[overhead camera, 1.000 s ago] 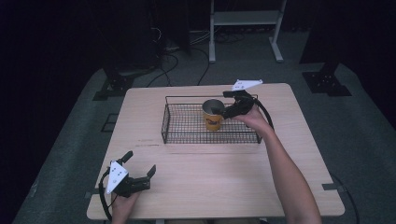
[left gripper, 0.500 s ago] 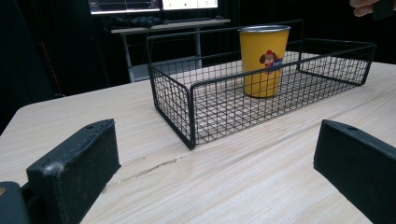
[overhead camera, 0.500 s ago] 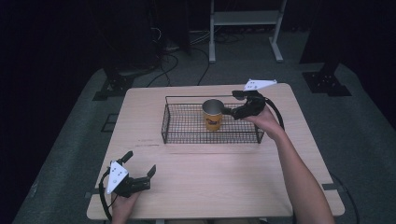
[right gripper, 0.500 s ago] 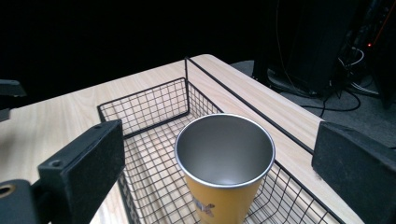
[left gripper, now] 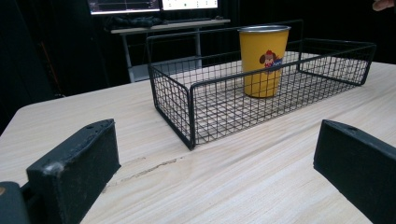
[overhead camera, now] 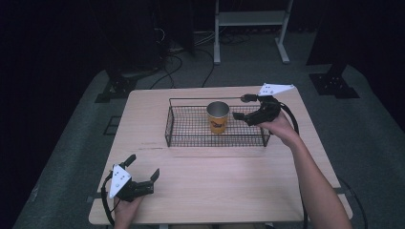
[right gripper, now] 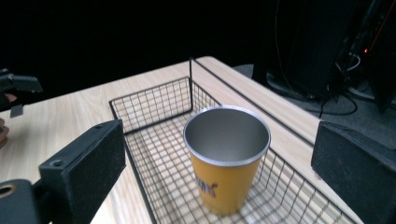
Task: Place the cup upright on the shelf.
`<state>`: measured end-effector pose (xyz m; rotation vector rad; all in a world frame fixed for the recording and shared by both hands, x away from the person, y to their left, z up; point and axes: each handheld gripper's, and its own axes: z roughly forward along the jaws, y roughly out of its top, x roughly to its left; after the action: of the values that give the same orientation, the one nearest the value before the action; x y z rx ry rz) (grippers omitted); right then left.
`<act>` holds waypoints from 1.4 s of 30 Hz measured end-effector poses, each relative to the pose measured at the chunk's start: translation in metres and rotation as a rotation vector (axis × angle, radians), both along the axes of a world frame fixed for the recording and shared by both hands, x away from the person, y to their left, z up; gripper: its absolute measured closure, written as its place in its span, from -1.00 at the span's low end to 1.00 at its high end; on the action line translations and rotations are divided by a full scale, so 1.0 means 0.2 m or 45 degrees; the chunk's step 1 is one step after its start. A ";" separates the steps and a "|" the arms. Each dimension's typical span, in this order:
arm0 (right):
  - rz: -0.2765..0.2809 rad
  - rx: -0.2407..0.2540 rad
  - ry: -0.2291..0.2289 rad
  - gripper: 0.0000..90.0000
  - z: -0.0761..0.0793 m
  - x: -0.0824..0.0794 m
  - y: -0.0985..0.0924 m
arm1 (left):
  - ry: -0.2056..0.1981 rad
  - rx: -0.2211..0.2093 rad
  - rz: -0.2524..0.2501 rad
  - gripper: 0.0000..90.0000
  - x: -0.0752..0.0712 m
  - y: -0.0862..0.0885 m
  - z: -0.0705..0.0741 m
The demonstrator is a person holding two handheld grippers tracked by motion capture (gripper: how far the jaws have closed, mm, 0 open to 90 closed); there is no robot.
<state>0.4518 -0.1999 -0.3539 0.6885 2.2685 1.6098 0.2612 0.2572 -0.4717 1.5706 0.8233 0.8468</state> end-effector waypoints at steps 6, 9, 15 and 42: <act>-0.014 0.007 0.022 -0.94 -0.04 -0.03 -0.05 | 0.001 0.001 0.002 -1.00 0.00 0.00 0.00; -0.013 0.010 0.030 -0.94 -0.05 -0.05 -0.08 | 0.000 0.002 0.001 -1.00 0.00 0.00 0.00; -0.013 0.009 0.052 -0.94 -0.08 -0.08 -0.12 | -0.001 0.004 0.002 -1.00 0.00 0.00 0.00; -0.004 -0.002 0.052 -0.94 -0.19 -0.28 -0.22 | 0.000 0.010 0.005 -1.00 0.00 -0.01 0.00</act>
<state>0.3950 -0.2438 -0.3924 0.7305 2.2959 1.6072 0.2610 0.2561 -0.4718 1.5764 0.8239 0.8539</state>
